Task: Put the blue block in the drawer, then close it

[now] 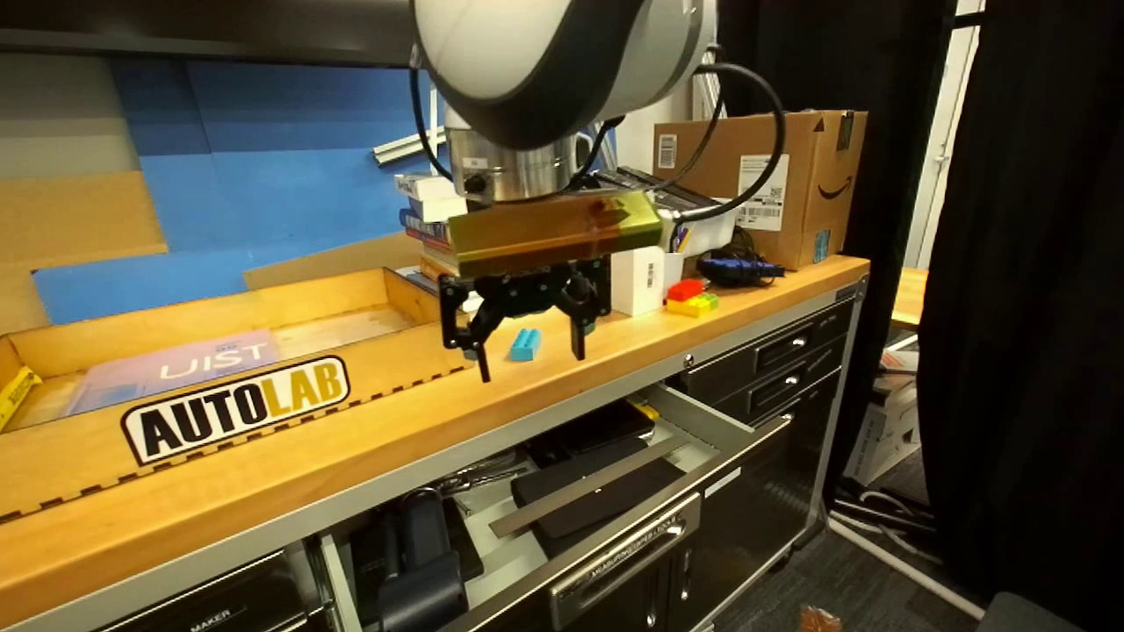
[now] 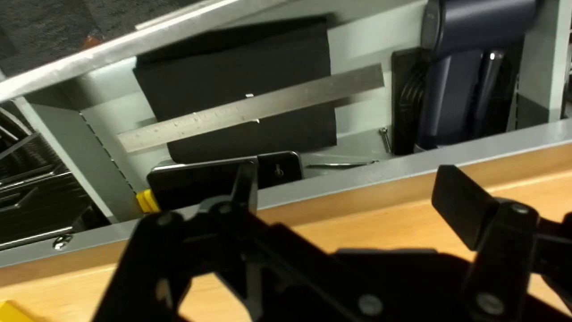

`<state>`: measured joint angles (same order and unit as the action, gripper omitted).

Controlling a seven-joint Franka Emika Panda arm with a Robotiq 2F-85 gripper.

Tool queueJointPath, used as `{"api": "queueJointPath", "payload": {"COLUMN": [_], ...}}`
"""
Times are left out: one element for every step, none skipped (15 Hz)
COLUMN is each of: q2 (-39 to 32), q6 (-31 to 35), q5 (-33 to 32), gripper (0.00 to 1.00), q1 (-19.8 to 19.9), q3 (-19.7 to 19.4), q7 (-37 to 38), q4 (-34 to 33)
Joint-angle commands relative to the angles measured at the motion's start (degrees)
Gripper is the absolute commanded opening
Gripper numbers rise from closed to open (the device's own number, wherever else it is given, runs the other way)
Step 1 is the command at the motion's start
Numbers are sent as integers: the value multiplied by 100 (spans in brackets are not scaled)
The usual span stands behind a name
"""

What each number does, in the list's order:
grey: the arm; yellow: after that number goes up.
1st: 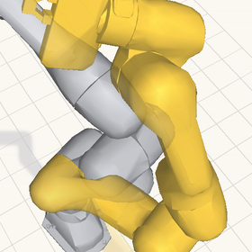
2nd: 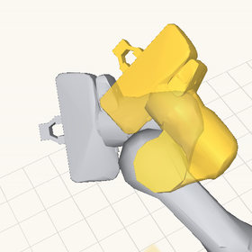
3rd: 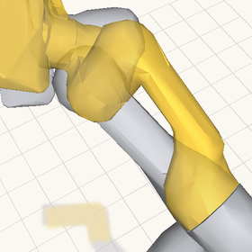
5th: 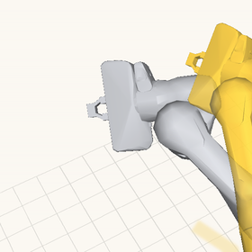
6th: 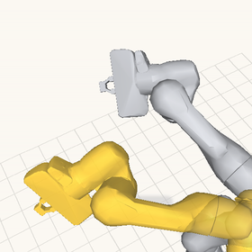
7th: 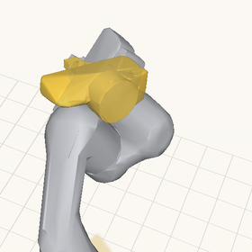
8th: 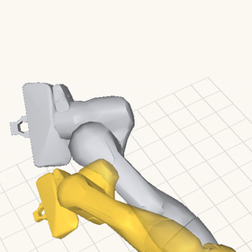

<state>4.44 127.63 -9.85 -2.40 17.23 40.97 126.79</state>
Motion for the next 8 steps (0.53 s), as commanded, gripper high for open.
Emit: {"api": "queueJointPath", "payload": {"q2": [-1105, -1333, -1532, -1718, -1875, -2000, -2095, -2168], "q6": [248, 240, 211, 163, 162, 230, 195, 135], "q5": [-525, -582, -635, -737, -799, -902, -1026, -1084], "gripper": [100, 100, 100, 100, 100, 100, 100, 100], "q1": [-255, -340, -437, -532, -618, -710, -808, -887], "q3": [-244, -352, -464, -588, -718, -846, -969, -1072], "q7": [886, 1012, 1120, 1229, 1322, 1415, 1496, 1575], "q4": [-981, -1198, -1395, -1595, -1786, -1937, -2077, -2204]}}
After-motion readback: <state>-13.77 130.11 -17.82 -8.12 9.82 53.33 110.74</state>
